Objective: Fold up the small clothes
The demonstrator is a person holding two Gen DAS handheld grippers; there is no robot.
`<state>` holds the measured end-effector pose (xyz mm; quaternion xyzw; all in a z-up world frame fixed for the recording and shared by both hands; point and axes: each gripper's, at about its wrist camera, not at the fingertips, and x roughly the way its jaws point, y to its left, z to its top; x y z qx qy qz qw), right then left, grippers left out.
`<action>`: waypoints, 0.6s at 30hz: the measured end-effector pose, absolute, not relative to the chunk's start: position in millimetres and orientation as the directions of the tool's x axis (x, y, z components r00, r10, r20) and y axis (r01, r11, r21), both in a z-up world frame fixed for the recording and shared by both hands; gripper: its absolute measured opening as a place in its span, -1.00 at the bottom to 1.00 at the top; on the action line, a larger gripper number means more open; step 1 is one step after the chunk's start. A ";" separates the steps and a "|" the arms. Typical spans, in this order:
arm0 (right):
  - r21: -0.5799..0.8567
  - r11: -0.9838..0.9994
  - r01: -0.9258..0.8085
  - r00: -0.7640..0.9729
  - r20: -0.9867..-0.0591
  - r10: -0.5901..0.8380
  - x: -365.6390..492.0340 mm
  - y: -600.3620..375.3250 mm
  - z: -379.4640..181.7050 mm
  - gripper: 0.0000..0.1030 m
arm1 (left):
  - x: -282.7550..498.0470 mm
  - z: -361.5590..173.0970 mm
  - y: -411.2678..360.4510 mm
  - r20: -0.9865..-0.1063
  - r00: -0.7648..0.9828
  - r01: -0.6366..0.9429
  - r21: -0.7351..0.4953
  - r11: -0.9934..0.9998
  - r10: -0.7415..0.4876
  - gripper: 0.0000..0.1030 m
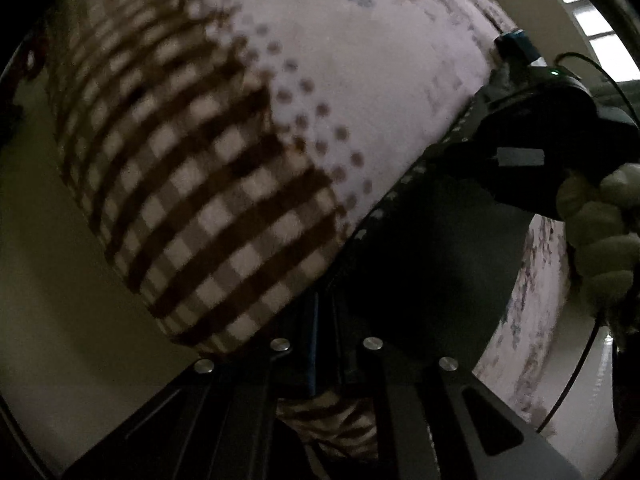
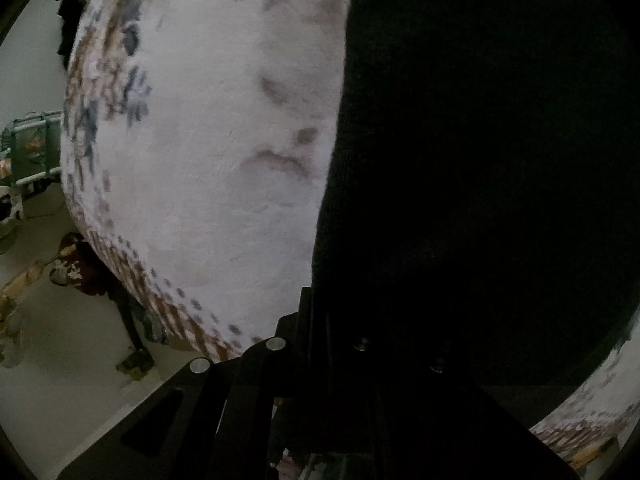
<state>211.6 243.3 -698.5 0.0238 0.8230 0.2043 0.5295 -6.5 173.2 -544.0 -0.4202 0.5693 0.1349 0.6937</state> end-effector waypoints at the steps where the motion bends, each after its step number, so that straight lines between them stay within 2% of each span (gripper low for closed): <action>1: 0.364 0.914 -0.177 -0.449 -0.857 0.254 212.2 242.8 -701.8 -0.89 | -6.5 -547.8 174.2 -0.908 0.287 -0.672 -0.418 0.612 -0.304 -0.82; 2: 0.379 0.911 -0.162 -0.467 -0.843 0.268 213.5 238.5 -704.6 -0.87 | -7.1 -548.3 175.0 -0.912 0.268 -0.673 -0.409 0.616 -0.312 -0.75; 3: 0.408 0.902 -0.142 -0.489 -0.821 0.294 214.4 234.4 -704.9 -0.75 | -8.8 -546.0 176.3 -0.916 0.252 -0.674 -0.398 0.623 -0.312 -0.71; 4: 0.451 0.886 -0.110 -0.517 -0.787 0.336 214.9 227.3 -703.3 -0.39 | -11.0 -542.3 177.8 -0.918 0.247 -0.672 -0.393 0.628 -0.311 -0.52; 5: 0.472 0.877 -0.088 -0.526 -0.770 0.361 215.2 219.9 -700.3 -0.16 | -12.9 -537.4 179.8 -0.917 0.245 -0.670 -0.394 0.629 -0.313 -0.25; 6: 0.484 0.873 -0.069 -0.522 -0.763 0.382 215.9 209.2 -694.9 0.14 | -14.1 -531.1 182.5 -0.913 0.252 -0.667 -0.405 0.625 -0.321 -0.13; 7: 0.492 0.869 -0.055 -0.508 -0.763 0.400 216.7 195.6 -687.6 0.21 | -14.6 -525.2 185.3 -0.909 0.261 -0.664 -0.414 0.623 -0.326 0.02; 8: 0.492 0.869 -0.052 -0.494 -0.769 0.405 217.6 180.6 -679.9 0.21 | -13.4 -518.5 188.2 -0.906 0.268 -0.661 -0.420 0.621 -0.327 0.09; 13: 0.436 0.899 -0.026 -0.427 -0.818 0.384 222.5 111.7 -657.3 0.21 | 24.4 -477.9 194.9 -0.911 0.282 -0.607 -0.412 0.680 -0.301 0.10; 18: 0.428 0.901 0.068 -0.340 -0.839 0.424 256.8 49.3 -645.0 0.21 | 105.9 -436.6 187.1 -0.907 0.330 -0.518 -0.404 0.754 -0.260 0.10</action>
